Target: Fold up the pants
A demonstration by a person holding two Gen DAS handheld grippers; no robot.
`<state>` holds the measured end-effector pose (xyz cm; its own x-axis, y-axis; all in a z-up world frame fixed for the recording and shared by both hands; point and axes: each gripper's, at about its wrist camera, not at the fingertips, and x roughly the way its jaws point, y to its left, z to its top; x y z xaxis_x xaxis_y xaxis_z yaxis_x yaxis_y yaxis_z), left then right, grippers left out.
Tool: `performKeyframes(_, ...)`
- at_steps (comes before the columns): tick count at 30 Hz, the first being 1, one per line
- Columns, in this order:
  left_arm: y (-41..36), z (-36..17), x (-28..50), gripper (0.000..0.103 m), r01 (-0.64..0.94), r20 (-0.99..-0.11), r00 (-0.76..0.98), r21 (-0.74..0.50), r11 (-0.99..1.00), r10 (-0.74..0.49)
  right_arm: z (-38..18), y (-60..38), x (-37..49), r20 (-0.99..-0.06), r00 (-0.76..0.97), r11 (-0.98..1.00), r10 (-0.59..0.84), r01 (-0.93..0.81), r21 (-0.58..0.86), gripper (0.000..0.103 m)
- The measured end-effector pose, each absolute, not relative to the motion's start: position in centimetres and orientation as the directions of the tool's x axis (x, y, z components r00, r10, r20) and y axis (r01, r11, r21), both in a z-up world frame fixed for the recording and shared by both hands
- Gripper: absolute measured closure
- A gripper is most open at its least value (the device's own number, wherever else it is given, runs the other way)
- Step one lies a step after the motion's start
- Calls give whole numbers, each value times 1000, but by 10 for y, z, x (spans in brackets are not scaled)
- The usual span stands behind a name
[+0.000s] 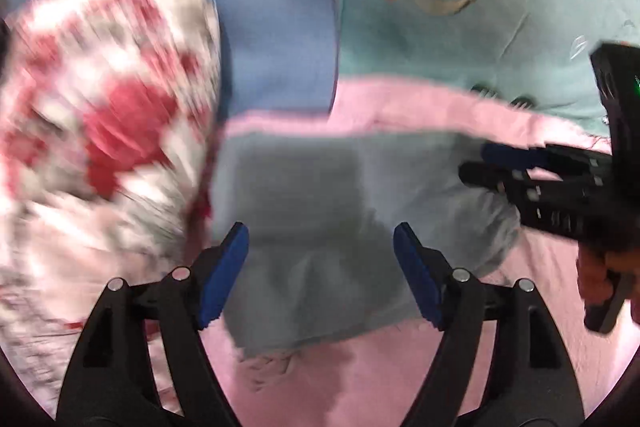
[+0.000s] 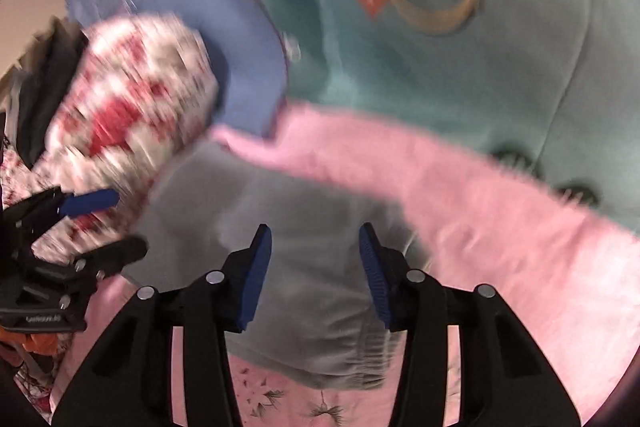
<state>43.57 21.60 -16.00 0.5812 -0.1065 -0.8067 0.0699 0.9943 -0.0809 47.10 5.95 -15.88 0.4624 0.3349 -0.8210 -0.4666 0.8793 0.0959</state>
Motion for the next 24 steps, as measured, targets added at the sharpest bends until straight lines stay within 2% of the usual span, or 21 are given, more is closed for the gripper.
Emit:
performKeyframes(1,215,-173,442,27,53,-831,549,-79,995,-96,-174,58,474,-846,437,890,306,-447,91,57)
performKeyframes(3,217,-202,452,25,29,-872,484,-64,997,-70,-175,58,469,-827,460,883,322,-462,86,58)
performKeyframes(7,206,-176,439,25,20,-866,499,-28,999,-34,-140,58,449,-814,467,890,345,-437,127,57)
performKeyframes(8,204,-162,430,17,7,-851,524,-23,1000,-23,-123,56,434,-791,498,895,355,-425,135,51)
performKeyframes(10,202,-136,410,5,-37,-822,569,-2,999,19,-98,49,406,-764,546,911,344,-391,131,50)
performKeyframes(11,201,-124,400,4,-51,-811,584,-3,999,27,-88,47,392,-758,556,916,339,-379,132,50)
performKeyframes(13,199,-104,377,4,-67,-805,592,-25,997,20,-74,40,368,-754,576,927,317,-355,119,38)
performKeyframes(15,199,-87,357,3,-83,-805,593,-38,996,19,-59,39,335,-739,611,936,283,-346,73,9)
performKeyframes(16,196,-80,345,2,-84,-810,587,-37,996,20,-55,36,329,-735,621,936,271,-347,52,4)
performKeyframes(20,193,-57,293,2,-88,-791,607,27,996,75,-42,35,279,-730,638,934,246,-356,3,2)
performKeyframes(24,192,-44,256,2,-80,-777,625,29,996,73,-41,28,247,-730,637,937,248,-350,14,1)
